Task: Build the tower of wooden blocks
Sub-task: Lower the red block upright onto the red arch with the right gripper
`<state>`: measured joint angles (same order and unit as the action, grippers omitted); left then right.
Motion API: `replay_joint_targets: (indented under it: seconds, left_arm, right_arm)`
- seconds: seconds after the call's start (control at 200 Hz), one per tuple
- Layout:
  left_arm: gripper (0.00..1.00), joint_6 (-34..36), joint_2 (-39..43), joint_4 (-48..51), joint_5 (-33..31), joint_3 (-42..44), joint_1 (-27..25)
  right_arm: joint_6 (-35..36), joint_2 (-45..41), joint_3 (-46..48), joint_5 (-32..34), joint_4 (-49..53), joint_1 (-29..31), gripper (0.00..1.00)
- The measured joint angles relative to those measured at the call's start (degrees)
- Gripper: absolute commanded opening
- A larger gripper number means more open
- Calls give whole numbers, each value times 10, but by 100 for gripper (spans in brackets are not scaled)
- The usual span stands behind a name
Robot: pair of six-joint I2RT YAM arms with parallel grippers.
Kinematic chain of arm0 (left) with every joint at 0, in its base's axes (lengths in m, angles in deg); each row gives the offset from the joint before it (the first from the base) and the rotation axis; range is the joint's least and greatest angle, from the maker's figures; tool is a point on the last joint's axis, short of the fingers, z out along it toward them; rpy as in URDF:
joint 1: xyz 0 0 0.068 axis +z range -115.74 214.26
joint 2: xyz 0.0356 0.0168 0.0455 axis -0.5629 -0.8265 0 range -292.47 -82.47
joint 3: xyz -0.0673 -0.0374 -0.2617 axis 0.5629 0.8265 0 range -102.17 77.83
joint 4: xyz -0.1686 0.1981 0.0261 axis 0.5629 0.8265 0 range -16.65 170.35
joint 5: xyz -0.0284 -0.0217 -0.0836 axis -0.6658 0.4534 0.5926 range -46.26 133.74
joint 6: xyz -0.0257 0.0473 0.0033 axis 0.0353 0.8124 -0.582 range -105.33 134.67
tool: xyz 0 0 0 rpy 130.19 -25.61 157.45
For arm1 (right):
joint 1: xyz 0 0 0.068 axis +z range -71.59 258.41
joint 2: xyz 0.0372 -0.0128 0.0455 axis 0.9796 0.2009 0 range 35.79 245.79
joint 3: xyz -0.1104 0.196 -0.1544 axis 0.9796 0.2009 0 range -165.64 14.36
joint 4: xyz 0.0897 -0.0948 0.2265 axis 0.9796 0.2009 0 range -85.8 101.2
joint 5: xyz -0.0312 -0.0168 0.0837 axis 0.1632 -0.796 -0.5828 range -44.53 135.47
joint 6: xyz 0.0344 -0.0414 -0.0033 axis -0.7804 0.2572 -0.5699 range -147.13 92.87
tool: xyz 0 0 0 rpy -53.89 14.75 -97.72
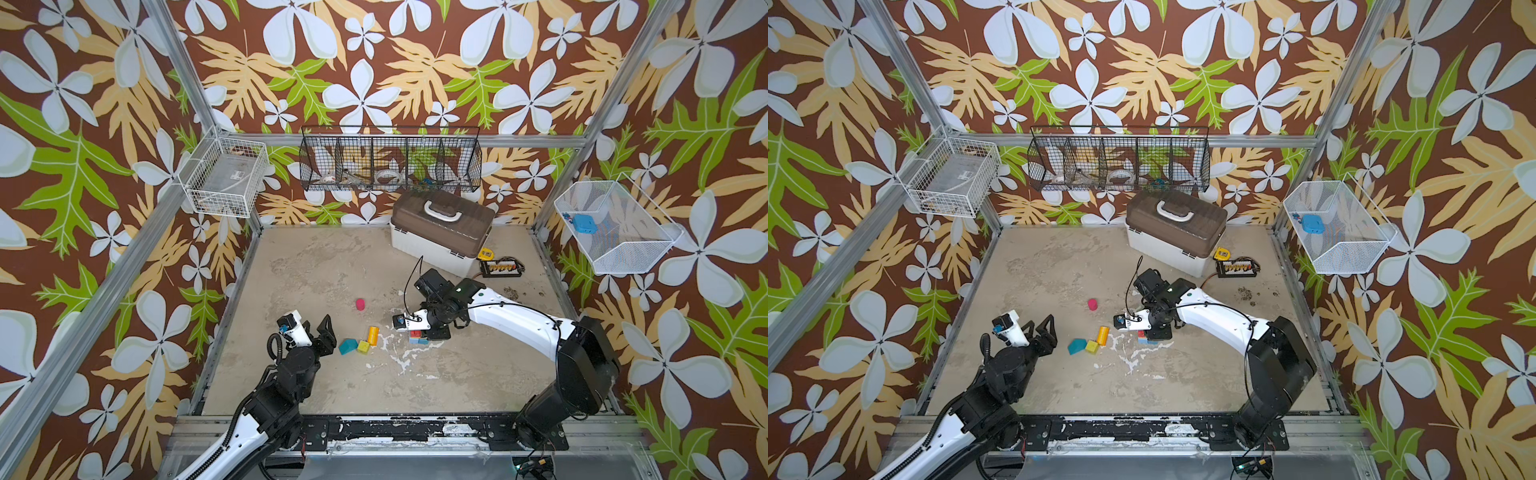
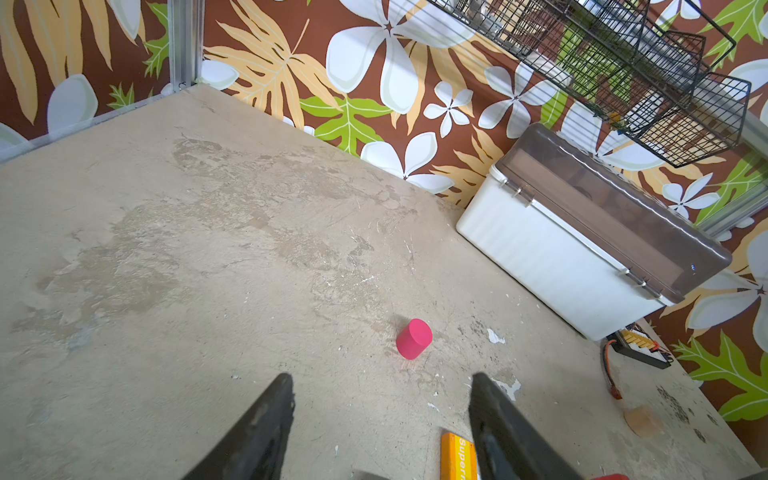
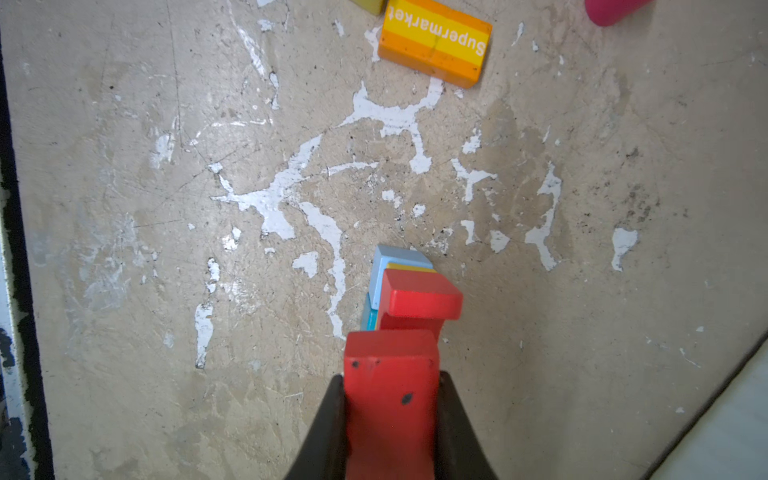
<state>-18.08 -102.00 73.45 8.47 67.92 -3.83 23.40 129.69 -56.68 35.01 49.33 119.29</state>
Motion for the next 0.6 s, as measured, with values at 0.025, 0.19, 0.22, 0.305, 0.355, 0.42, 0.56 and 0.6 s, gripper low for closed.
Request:
replay_joint_targets:
  seconds: [0.025, 0.19, 0.22, 0.305, 0.355, 0.42, 0.56, 0.6]
  left_arm:
    - [72, 2, -1, -1, 4, 0, 0]
    - [76, 17, -6, -15, 30, 2, 0]
    - [76, 19, -7, -17, 31, 3, 0]
    - [77, 26, -7, -21, 38, 3, 0]
    - [77, 27, -7, -22, 39, 3, 0]
    - [77, 27, -6, -25, 39, 4, 0]
    - [76, 27, -6, -25, 40, 5, 0]
    - [77, 27, -6, -25, 40, 5, 0]
  right_arm:
    - [0, 1, -2, -2, -1, -4, 0]
    - [0, 6, -13, -27, -17, -21, 0]
    - [-1, 6, -13, -31, -19, -21, 0]
    - [-6, 7, -14, -38, -23, -20, 1]
    - [-8, 8, -15, -43, -24, -20, 1]
    - [-10, 8, -19, -47, -24, -20, 1]
    - [-13, 8, -23, -58, -28, -21, 2]
    - [-13, 8, -23, -58, -29, -21, 3]
